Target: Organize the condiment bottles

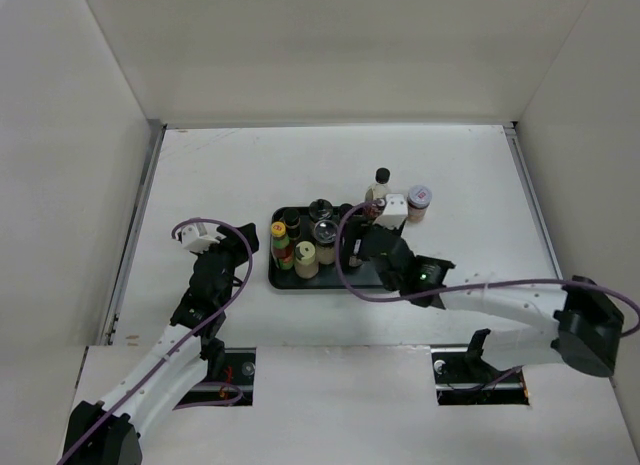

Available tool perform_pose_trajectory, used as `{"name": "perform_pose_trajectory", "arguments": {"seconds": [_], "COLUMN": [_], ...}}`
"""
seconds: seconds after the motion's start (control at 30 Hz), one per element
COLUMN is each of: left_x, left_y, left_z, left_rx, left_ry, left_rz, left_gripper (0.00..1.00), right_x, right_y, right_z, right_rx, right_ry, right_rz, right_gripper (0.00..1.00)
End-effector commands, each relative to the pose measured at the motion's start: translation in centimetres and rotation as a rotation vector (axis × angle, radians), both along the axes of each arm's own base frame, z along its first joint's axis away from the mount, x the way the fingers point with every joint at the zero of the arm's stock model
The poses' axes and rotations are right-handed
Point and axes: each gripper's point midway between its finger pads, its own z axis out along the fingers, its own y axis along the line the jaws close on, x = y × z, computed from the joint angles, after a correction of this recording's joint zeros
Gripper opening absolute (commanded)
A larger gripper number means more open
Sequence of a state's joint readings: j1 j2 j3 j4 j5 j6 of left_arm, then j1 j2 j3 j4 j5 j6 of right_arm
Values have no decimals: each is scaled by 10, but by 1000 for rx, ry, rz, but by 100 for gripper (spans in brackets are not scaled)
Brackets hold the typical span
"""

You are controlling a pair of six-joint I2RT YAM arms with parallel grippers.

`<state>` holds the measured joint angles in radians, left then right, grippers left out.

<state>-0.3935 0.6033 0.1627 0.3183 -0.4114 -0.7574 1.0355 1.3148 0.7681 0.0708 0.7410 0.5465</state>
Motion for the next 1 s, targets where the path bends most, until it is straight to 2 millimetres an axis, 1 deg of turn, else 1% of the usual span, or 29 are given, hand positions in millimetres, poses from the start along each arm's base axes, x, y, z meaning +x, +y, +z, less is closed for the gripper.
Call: {"name": "perform_pose_trajectory", "arguments": {"seconds": [0.0, 0.07, 0.13, 0.17, 0.2, 0.27, 0.3, 0.33, 0.37, 0.4, 0.43, 0.47, 0.53, 0.6, 0.67, 0.73, 0.87, 0.97], "left_x": [2, 2, 2, 2, 2, 2, 2, 2, 2, 2, 2, 2, 2, 2, 2, 1, 1, 1], "left_y": [3, 3, 2, 2, 1, 1, 1, 1, 1, 1, 2, 2, 2, 3, 3, 3, 4, 4], "left_z": [9, 9, 9, 9, 8, 8, 8, 8, 8, 8, 8, 8, 8, 7, 7, 9, 9, 10], "left_rx": [-5, -5, -5, -5, -4, -3, -3, -4, -4, -3, -4, -5, -5, -3, -3, -6, -6, -7], "left_ry": [-44, -44, -42, -42, -41, -39, -39, -39, -39, -39, -41, -42, -42, -39, -39, -45, -45, -48], "left_rz": [12, 14, 12, 11, 9, 9, 9, 8, 8, 9, 11, 11, 11, 14, 14, 14, 14, 14], "left_gripper": [61, 61, 61, 61, 61, 61, 61, 61, 61, 61, 61, 61, 61, 61, 61, 61, 61, 61], "right_x": [-4, 1, 8, 13, 18, 31, 37, 45, 53, 60, 69, 77, 92, 106, 121, 132, 149, 158], "right_y": [-20, -43, -66, -78, -92, -118, -129, -143, -153, -160, -165, -169, -172, -177, -178, -173, -167, -167], "right_z": [34, 42, 46, 46, 45, 41, 40, 36, 33, 29, 28, 27, 26, 25, 21, 15, 3, -11], "right_rx": [66, 90, 101, 109, 111, 112, 113, 107, 107, 107, 113, 110, 97, 83, 75, 78, 73, 58], "right_ry": [-63, -81, -88, -90, -90, -85, -85, -77, -64, -54, -53, -53, -53, -43, -23, -4, 11, 39], "right_rz": [-37, -76, -111, -138, -170, -232, -265, -306, -328, -345, -357, -360, -355, -359, -348, -317, -291, -301], "right_gripper": [77, 66, 50, 45, 40, 38, 38, 42, 49, 60, 71, 79, 87, 91, 93, 93, 91, 87]}}
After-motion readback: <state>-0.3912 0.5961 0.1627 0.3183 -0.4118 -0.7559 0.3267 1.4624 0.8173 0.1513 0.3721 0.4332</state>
